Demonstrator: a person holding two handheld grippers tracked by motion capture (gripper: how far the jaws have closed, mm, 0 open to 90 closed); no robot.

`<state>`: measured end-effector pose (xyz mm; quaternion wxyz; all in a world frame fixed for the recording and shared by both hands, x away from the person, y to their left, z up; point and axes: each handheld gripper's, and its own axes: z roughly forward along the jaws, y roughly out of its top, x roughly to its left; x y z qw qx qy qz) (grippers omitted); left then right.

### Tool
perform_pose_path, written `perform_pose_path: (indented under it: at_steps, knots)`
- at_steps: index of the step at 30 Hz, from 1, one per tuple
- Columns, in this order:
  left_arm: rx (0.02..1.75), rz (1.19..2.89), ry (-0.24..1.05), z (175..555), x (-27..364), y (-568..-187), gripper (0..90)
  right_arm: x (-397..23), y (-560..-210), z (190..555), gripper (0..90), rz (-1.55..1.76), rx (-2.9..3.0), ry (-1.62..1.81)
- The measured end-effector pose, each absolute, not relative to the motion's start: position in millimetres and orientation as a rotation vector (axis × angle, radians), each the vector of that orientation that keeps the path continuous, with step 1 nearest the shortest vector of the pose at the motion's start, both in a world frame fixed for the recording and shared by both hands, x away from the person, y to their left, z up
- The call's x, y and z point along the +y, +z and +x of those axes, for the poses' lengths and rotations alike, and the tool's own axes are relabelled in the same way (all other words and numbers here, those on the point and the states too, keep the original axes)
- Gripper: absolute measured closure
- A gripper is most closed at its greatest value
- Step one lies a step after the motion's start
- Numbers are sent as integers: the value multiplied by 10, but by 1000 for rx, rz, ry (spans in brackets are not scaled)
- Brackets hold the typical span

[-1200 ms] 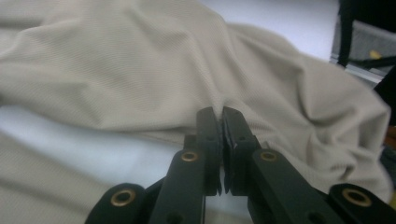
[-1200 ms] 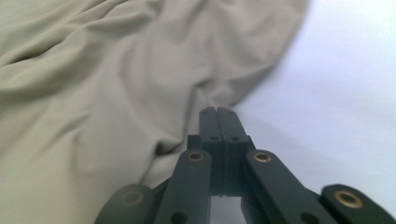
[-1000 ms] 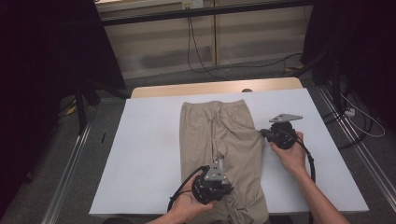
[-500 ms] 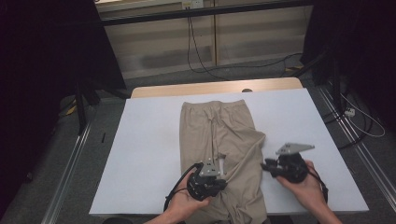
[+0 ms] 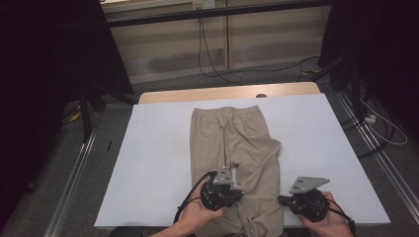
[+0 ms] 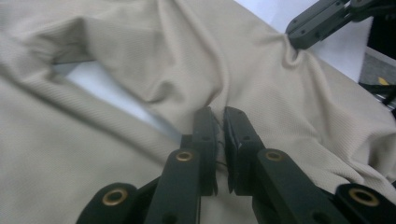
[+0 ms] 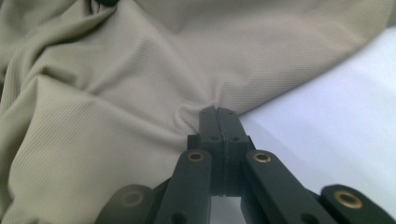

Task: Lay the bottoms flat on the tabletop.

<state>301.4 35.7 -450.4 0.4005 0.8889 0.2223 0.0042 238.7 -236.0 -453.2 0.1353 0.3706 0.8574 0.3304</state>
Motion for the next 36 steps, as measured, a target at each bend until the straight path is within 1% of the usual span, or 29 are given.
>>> perform_pose_path:
  at_steps: [6,10,11,12,13,14,15,17,20,22,23,24,25,26,28,30,32,36]
  knots:
    - [480,2284,-57,2865,202,-4535,849,-2579,-4503,2231,900,1058,2483,890]
    - [451,2307,-47,2779,198,-4541,839,-2674,-4488,2152,895,1077,2493,898]
    - [454,2312,-54,2784,221,-4526,814,-2672,-4480,2145,873,1072,2487,907]
    - [469,2298,-51,2784,241,-4515,762,-2670,-4470,2147,793,1084,2470,927]
    - [480,2301,-33,2787,266,-4492,690,-2663,-4459,2152,713,1108,2445,960]
    - [482,2284,-6,2787,281,-4481,652,-2652,-4445,2164,702,1122,2422,990]
    - [474,2278,18,2791,285,-4462,636,-2631,-4428,2174,678,1109,2409,1016]
    - [458,2257,52,2783,262,-4429,595,-2546,-4404,2211,582,1081,2388,1038]
    - [339,2272,71,2674,155,-4411,593,-2361,-4426,2310,604,1066,2408,1029]
    - [289,2302,53,2622,95,-4436,605,-2236,-4467,2390,614,1049,2427,1017]
    - [265,2320,57,2600,63,-4461,605,-2178,-4486,2429,646,1041,2452,1016]
    - [243,2332,81,2584,33,-4500,602,-2125,-4504,2461,651,1027,2470,1017]
    - [229,2351,79,2588,27,-4510,602,-2065,-4526,2493,642,1011,2479,1011]
    - [228,2356,79,2595,24,-4540,610,-2037,-4538,2505,655,1009,2487,1008]
    - [218,2357,79,2595,42,-4567,705,-2006,-4568,2508,665,994,2490,1004]
    - [209,2390,80,2591,76,-4533,852,-2026,-4576,2476,672,1006,2483,1020]
    - [214,2392,51,2586,128,-4527,881,-2051,-4583,2412,681,1002,2487,1037]
    - [221,2397,18,2573,178,-4518,885,-2069,-4577,2281,700,1009,2507,1058]
